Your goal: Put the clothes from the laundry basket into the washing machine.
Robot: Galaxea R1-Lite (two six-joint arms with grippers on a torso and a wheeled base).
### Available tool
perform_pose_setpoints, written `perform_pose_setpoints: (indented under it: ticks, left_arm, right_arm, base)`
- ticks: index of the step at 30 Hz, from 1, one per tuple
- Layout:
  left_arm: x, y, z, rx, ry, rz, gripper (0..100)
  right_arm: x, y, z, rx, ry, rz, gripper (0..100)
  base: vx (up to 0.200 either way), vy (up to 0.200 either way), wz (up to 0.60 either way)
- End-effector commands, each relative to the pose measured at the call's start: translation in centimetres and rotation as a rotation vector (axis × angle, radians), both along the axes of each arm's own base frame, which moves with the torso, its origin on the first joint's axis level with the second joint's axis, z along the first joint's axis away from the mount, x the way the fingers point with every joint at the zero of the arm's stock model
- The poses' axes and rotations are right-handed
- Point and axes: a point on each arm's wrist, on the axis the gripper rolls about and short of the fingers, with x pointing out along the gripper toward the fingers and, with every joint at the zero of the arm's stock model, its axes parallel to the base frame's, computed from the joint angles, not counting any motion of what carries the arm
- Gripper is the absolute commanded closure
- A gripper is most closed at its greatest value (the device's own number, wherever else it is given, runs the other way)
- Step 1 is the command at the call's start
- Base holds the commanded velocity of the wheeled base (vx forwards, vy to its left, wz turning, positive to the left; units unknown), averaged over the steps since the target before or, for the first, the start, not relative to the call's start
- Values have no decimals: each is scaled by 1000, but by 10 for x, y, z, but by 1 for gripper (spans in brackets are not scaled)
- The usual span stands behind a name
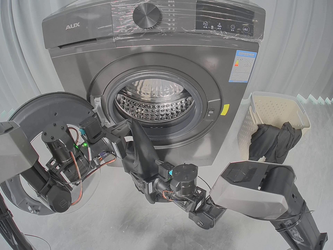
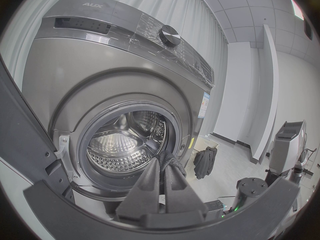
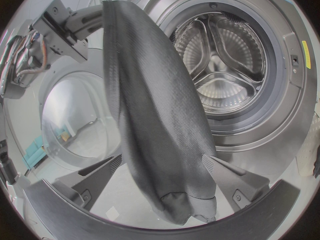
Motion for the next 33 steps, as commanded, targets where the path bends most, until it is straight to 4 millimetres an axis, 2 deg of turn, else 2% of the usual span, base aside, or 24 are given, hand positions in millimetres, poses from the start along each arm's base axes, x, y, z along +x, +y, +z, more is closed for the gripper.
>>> perform_pose_setpoints:
  ticks: [1,2,3,9,11,12,13,14,17,18,19,20,21,23,24,26,31,33]
  left_arm:
    - [0,0,-1,0,3,0,100]
    - [0,-1,0,-1,1,-2,100]
    - [0,0,-1,0,3,0,100]
    - [2,2,-2,3,8,8,100]
    - [3,2,-6,8,19,9,100]
    - [4,2,-7,9,20,11,100]
    - [4,2,-7,9,20,11,100]
    - [4,3,-8,11,24,14,100]
    - [5,6,-8,10,23,22,100]
    - [5,6,-8,10,23,22,100]
    - [4,7,-7,8,22,23,100]
    - [4,7,-7,8,22,23,100]
    - [3,9,-7,10,25,29,100]
    - [3,11,-7,10,27,31,100]
    - [-2,13,-9,19,41,25,100]
    - [-7,15,-9,21,46,19,100]
    - [-21,19,-3,26,42,-2,100]
    - [-25,20,-1,25,38,-7,100]
  right_arm:
    - [11,-1,-13,-6,-1,-31,0]
    - [13,-1,-14,-3,-4,-34,0]
    - [14,-1,-14,0,-7,-37,100]
    - [13,-2,-8,15,-19,-48,100]
    - [10,-5,0,19,-23,-48,100]
    - [7,-9,11,28,-31,-48,100]
    - [7,-9,11,28,-31,-48,100]
    - [1,-16,28,34,-36,-50,100]
    - [-2,-35,55,52,-51,-74,100]
    - [-3,-36,57,54,-51,-76,100]
    - [-5,-51,72,58,-56,-96,100]
    - [-5,-52,73,59,-57,-98,100]
    - [-7,-67,85,60,-60,-122,100]
    - [-9,-77,92,65,-63,-137,100]
    - [-12,-91,100,77,-71,-157,100]
    - [-14,-105,108,103,-99,-168,100]
    - [-25,-120,135,205,-162,-165,100]
    - [-31,-121,144,240,-157,-155,100]
  base:
    - [0,0,0]
    - [0,0,0]
    - [0,0,0]
    - [0,0,0]
    - [0,0,0]
    - [0,0,0]
    - [0,0,0]
    - [0,0,0]
    - [0,0,0]
    - [0,0,0]
    - [0,0,0]
    - [0,0,0]
    - [0,0,0]
    - [0,0,0]
    - [0,0,0]
    - [0,0,0]
    - [0,0,0]
    - [0,0,0]
